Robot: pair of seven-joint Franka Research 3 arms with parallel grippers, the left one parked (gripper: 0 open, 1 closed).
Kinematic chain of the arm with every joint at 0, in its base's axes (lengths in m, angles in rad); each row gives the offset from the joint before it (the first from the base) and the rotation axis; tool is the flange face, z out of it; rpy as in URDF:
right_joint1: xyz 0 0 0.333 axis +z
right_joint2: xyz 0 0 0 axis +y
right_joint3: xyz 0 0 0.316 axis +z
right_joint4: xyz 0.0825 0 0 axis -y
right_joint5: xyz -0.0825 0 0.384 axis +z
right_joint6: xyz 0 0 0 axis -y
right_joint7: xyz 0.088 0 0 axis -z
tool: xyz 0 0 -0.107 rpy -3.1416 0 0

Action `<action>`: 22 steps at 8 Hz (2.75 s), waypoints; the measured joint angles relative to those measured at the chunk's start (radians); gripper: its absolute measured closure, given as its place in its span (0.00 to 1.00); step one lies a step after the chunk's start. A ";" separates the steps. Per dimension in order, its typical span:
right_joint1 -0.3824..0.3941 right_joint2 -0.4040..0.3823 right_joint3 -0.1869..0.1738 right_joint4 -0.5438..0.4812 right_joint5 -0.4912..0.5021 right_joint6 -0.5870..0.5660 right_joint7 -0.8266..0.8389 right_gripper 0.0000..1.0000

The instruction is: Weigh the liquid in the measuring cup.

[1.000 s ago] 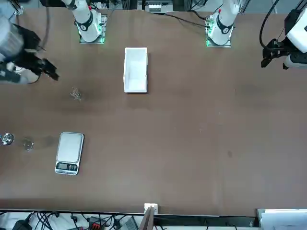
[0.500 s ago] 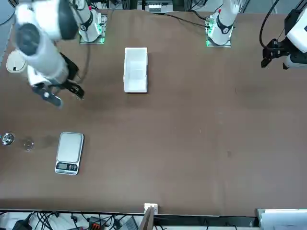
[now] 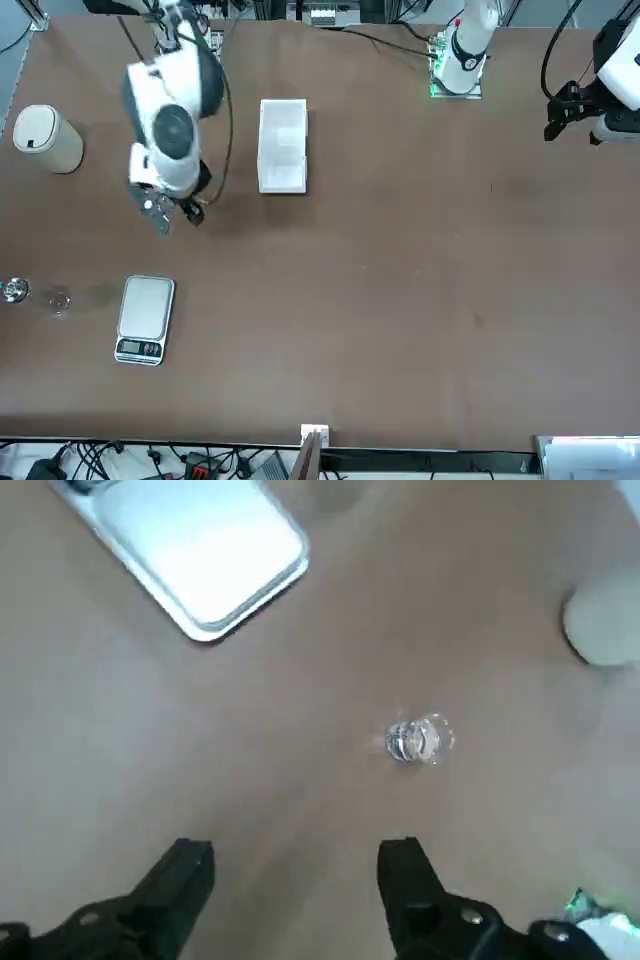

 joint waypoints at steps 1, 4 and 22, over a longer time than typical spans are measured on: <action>0.015 0.032 0.000 -0.004 -0.030 0.000 0.112 0.00; 0.048 0.132 0.000 -0.010 -0.129 0.000 0.449 0.00; 0.021 0.433 -0.061 -0.178 -0.435 -0.059 1.327 0.02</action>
